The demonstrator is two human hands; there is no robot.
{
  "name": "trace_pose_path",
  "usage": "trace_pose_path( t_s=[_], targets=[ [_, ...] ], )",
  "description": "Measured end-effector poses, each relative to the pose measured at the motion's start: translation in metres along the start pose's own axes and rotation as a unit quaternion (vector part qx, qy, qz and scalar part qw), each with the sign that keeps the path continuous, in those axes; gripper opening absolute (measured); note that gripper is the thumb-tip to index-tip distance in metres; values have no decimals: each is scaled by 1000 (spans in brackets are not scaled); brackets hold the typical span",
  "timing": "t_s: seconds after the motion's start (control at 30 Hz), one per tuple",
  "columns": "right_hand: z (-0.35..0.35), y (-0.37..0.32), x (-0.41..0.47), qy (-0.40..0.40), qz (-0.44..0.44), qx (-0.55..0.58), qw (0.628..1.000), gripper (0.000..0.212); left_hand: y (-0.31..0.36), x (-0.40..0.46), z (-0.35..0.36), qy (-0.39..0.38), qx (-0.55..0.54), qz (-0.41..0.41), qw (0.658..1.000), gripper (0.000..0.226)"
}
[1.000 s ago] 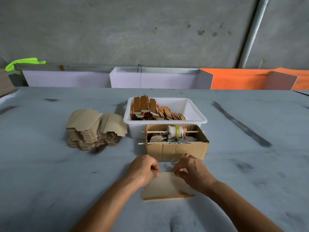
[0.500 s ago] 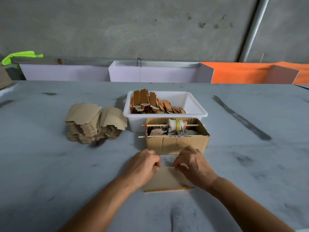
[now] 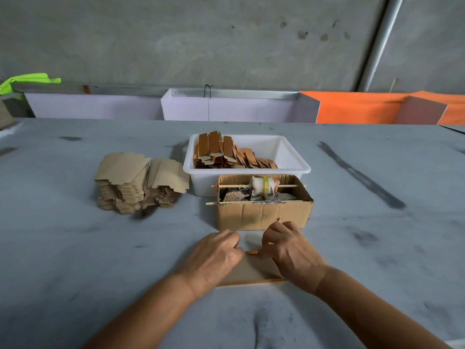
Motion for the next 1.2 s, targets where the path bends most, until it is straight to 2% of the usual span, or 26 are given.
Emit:
trace_pose_path(
  t_s=[0.1,0.17,0.3,0.47,0.53,0.57,0.63,0.73,0.83,0.93,1.07,1.2],
  targets=[
    [-1,-2,-4,-17,14,-10,1000,20,-3,0,7,-38,-26,-58,997,8],
    [4,-5,-6,-57,20,-10,998,22,-5,-2,17,-52,-31,-82,995,29],
    [9,-9,-8,-60,54,13,997,38,1,-3,19,-71,-29,-116,990,26],
    [10,-15,-4,-75,101,-21,992,35,13,6,25,-84,-11,-161,983,34],
    [3,-21,-5,-87,107,-17,990,27,15,7,30,-86,-8,-174,981,38],
    [0,-23,-5,-80,107,-14,991,21,15,8,32,-87,-8,-175,981,42],
    [-1,-24,-6,-56,108,-3,993,27,14,7,35,-90,-10,-172,981,45],
    [3,-26,-9,-75,121,10,990,27,14,8,38,-95,-8,-161,982,43],
    [9,-21,-9,-65,117,-4,991,36,18,11,37,-100,2,-163,982,38],
    [-1,-23,-7,-41,118,-13,992,25,23,12,32,-105,11,-163,981,35],
    [10,-18,-13,-45,131,21,990,40,24,4,31,-108,1,-168,980,36],
    [13,-10,-18,-37,157,36,986,43,16,-6,34,-78,-22,-182,980,30]
  ],
)
Point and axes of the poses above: each hand's wrist, its own x-axis towards the middle knuckle, its own z-axis out of the palm, y = z × x, the point moved 4 cm from there along x, towards the middle knuckle, and after that the axes turned 1 degree about -z, right-handed, at the moved point
